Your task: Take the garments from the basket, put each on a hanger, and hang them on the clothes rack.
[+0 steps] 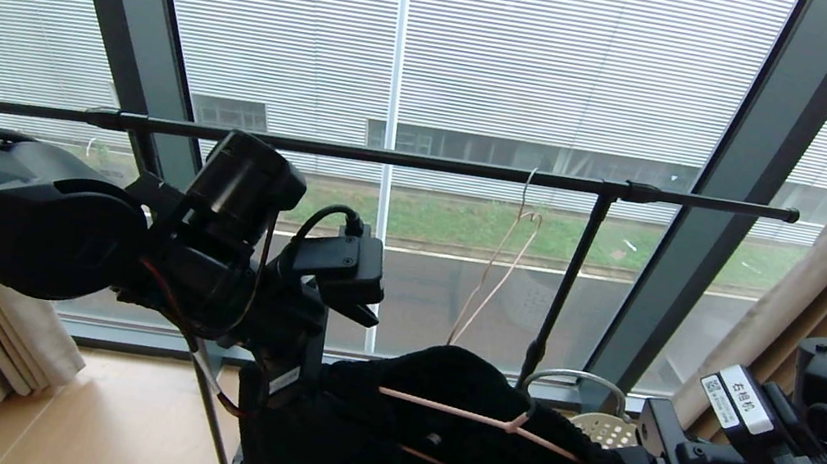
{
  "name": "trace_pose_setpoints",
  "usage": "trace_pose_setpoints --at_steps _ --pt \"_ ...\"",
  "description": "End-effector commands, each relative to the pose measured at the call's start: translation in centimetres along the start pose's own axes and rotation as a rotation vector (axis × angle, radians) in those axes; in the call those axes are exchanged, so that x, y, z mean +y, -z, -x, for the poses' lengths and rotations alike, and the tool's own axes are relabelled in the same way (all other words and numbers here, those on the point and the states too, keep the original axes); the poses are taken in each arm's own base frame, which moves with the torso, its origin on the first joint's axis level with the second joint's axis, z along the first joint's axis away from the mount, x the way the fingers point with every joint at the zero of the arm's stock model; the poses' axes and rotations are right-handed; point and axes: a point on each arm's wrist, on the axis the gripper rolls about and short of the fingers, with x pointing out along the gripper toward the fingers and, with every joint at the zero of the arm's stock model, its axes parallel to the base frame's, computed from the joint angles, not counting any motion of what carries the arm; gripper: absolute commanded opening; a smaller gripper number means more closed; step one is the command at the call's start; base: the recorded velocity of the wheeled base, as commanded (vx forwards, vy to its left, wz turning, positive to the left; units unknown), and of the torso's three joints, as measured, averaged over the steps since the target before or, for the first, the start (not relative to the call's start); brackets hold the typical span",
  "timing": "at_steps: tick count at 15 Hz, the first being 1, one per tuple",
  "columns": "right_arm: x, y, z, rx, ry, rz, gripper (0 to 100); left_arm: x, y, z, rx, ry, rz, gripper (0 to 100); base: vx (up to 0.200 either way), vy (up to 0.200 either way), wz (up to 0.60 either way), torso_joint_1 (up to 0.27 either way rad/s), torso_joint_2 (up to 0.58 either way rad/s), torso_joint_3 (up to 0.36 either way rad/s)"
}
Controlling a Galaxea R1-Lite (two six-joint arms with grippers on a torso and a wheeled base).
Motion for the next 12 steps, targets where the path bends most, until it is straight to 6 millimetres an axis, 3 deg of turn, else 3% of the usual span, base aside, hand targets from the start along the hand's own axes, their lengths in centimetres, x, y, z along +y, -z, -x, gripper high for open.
trace_pose_setpoints --at_steps 1,2,12 --pt "0.0 0.0 0.0 -0.001 -0.001 -0.003 0 -0.1 0.0 0.0 -0.001 0.001 -0.001 100 0.0 0.0 0.0 0.0 0.0 0.0" --pt "-0.1 0.0 0.0 -0.001 0.0 -0.002 0 -0.1 0.1 0.0 0.001 0.003 0.0 0 0.0 0.0 0.0 0.0 0.0 0.0" --pt "-1.4 0.6 -0.1 0.016 0.035 -0.08 0 -1.1 0.2 1.0 0.001 -0.001 -0.007 0 0.0 0.0 0.0 0.0 0.0 0.0"
